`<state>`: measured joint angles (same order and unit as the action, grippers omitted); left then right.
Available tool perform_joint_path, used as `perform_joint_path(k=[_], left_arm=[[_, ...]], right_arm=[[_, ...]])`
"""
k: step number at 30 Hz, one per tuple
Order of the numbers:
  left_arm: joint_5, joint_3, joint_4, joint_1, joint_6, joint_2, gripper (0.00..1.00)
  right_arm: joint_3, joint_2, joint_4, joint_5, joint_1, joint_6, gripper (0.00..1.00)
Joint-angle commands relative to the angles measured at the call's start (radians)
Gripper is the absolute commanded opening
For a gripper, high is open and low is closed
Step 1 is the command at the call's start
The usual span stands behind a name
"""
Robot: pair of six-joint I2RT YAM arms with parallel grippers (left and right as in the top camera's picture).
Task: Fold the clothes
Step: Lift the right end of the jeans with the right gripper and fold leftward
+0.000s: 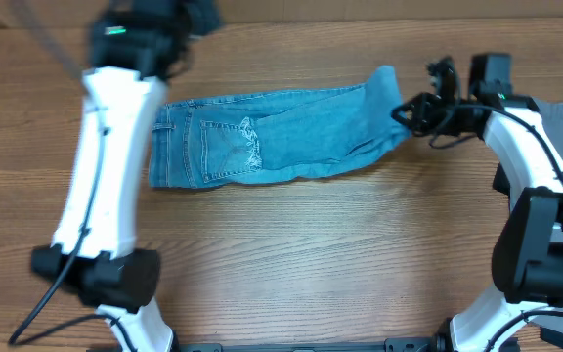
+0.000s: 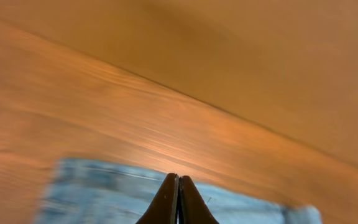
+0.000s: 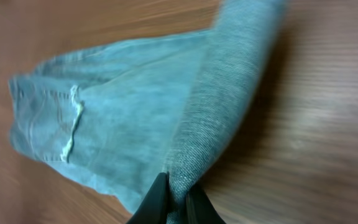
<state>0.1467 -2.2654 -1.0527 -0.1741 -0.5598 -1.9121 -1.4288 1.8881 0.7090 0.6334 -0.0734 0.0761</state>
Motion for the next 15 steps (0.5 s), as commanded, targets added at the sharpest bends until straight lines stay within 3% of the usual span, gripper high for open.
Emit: perform_joint_path(k=[1,8,15], left_arm=[[0.009,0.008,-0.075,0.114,0.025,-0.012,0.04],[-0.126,0.011,-0.203,0.292,0.026,-0.057,0.10],[-0.166,0.011,-0.281,0.394,0.071,-0.138,0.04]], right_arm=[[-0.149,-0.039,0.092,-0.128,0.142,0.190,0.04],[-0.328,-0.039,0.198,-0.264,0.371,0.213,0.04],[-0.412,-0.039,0.220,-0.357,0.557,0.212,0.04]])
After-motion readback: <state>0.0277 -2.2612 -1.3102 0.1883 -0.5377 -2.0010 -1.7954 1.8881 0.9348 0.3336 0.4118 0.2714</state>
